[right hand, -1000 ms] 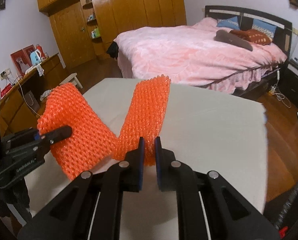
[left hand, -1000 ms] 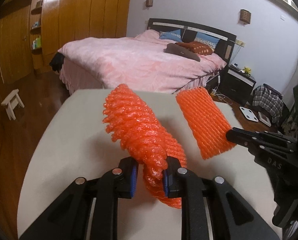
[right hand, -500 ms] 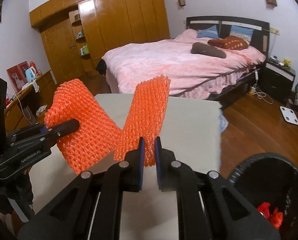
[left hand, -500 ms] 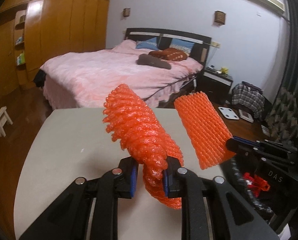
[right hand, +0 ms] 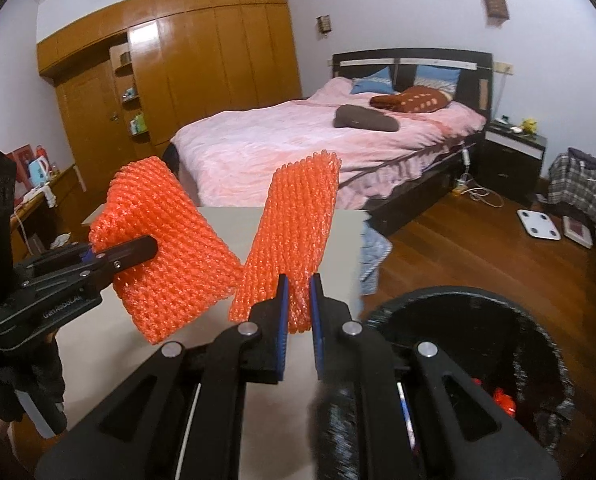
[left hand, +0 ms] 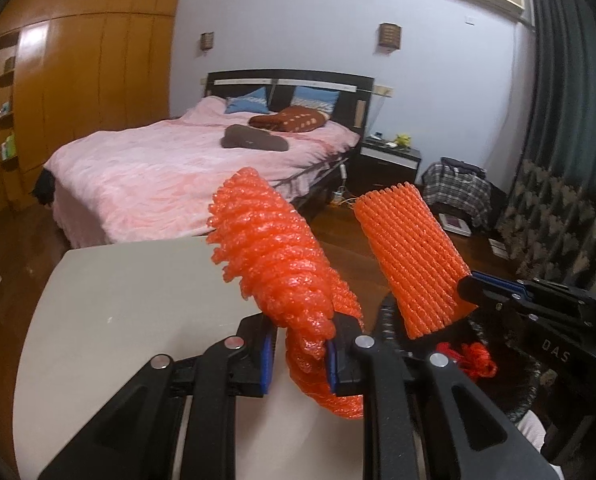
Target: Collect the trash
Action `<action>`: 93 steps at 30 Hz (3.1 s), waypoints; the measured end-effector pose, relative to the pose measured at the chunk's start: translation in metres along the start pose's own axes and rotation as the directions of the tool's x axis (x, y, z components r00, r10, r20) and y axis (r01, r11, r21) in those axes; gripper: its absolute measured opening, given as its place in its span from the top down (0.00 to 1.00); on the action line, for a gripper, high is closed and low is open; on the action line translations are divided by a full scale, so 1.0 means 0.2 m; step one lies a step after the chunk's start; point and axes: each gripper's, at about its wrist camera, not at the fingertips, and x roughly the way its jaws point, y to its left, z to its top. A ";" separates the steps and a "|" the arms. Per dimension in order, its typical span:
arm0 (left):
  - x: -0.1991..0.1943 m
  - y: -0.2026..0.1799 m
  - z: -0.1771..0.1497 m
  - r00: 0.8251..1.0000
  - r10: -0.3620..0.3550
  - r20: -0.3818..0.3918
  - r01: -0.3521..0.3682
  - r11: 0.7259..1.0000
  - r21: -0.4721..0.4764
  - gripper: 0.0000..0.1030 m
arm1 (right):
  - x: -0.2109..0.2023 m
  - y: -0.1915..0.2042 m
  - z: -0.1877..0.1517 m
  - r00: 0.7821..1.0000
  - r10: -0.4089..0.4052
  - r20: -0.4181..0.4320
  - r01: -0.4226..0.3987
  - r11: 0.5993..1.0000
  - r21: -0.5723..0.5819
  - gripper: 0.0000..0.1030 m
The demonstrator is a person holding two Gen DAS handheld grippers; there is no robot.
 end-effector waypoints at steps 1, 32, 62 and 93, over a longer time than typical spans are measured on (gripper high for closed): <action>0.00 -0.03 0.00 1.000 -0.007 0.002 0.007 1.000 0.004 0.81 | -0.02 -0.03 0.00 1.000 -0.009 0.004 0.009 1.000 0.004 0.91; 0.24 -0.74 -0.05 0.974 -0.219 -0.050 0.224 0.962 0.154 0.79 | -0.46 -0.57 -0.29 0.966 -0.258 0.011 0.252 0.953 0.167 0.90; 0.62 -0.98 -0.18 0.944 -0.278 -0.179 0.310 0.934 0.180 0.64 | -0.26 -0.90 -0.55 0.937 -0.320 -0.138 0.344 0.909 0.233 0.84; 0.27 -0.67 0.05 0.981 -0.191 -0.021 0.192 0.977 0.091 0.06 | -0.48 -0.77 -0.38 0.942 -0.333 -0.033 0.330 0.906 0.264 0.06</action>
